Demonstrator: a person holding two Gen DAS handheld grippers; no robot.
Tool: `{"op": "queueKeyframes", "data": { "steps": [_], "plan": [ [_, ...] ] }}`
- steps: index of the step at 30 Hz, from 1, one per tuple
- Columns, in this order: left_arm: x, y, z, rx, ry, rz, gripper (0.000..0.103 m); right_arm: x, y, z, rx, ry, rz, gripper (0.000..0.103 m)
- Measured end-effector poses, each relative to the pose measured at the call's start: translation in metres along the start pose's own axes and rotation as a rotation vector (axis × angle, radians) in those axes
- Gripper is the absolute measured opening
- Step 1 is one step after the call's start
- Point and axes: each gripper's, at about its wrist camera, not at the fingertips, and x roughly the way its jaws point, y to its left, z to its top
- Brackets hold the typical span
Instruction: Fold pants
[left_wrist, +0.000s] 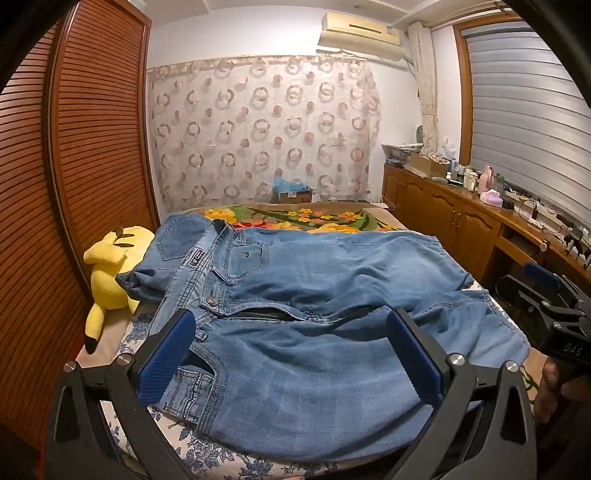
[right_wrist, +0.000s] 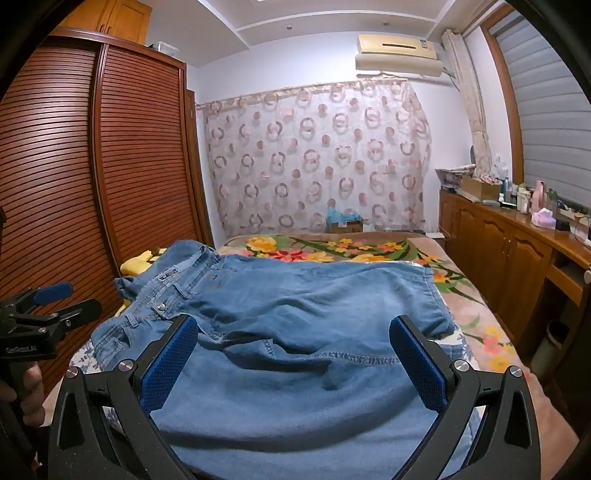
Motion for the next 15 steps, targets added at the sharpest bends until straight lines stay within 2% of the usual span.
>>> {"op": "queueKeyframes", "data": {
  "steps": [15],
  "plan": [
    [-0.0043, -0.0061, 0.0022, 0.002, -0.005, -0.001, 0.103, 0.0006, -0.0008, 0.0006, 0.002, 0.003, -0.001, 0.103]
  ]
}}
